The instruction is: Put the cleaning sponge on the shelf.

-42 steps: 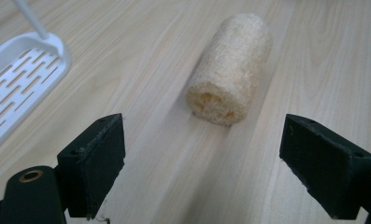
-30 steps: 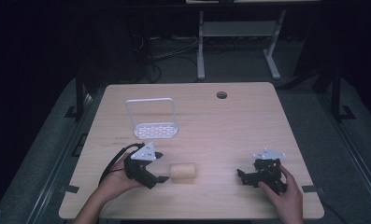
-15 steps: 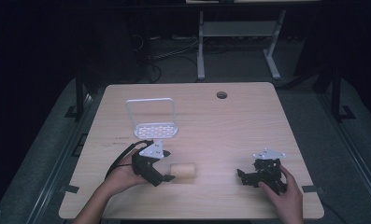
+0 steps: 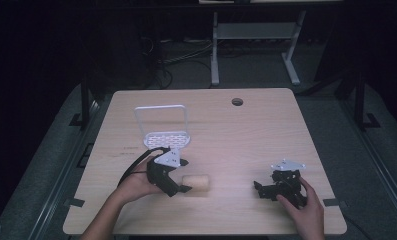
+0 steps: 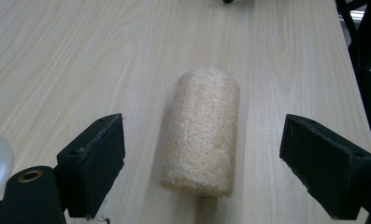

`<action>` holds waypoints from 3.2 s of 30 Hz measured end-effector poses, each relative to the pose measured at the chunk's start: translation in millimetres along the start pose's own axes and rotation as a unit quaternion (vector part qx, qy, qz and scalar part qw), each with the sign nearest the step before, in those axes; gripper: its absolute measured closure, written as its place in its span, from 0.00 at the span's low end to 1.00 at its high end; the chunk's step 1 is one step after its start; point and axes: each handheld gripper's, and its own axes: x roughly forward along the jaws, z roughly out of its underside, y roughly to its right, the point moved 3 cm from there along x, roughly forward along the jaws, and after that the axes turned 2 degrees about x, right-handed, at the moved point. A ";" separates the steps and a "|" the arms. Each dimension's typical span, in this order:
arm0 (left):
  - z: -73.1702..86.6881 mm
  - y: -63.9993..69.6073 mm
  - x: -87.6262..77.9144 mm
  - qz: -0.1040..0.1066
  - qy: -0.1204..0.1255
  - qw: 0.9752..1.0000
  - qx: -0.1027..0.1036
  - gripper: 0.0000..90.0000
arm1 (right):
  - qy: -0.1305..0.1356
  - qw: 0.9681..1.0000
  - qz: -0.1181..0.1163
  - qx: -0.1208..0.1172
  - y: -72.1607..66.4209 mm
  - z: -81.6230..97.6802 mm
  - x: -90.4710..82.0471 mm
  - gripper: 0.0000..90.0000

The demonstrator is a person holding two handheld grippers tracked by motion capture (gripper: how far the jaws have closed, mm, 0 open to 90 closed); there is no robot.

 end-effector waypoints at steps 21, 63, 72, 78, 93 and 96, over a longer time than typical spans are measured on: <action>-0.5 -5.6 23.2 0.026 -0.013 1.000 0.012 0.16 | 0.000 1.000 0.000 0.001 -0.1 0.0 0.0 0.00; 5.2 -1.5 55.8 0.036 -0.077 0.996 0.027 0.31 | 0.000 1.000 0.000 0.001 -0.2 -0.1 0.1 0.00; 5.8 -2.9 54.1 0.035 -0.074 0.996 0.027 0.45 | 0.001 1.000 0.000 0.001 -0.2 -0.1 0.1 0.00; 5.9 -2.4 54.2 0.034 -0.072 0.997 0.020 0.45 | 0.000 1.000 0.000 0.001 -0.2 -0.1 0.1 0.00; 4.7 0.2 51.5 0.015 -0.066 0.998 -0.021 0.46 | 0.000 1.000 0.000 0.001 -0.1 0.0 0.1 0.00; 4.5 0.2 50.0 0.007 -0.064 0.997 -0.032 0.46 | 0.000 1.000 0.000 0.001 -0.2 -0.1 0.1 0.00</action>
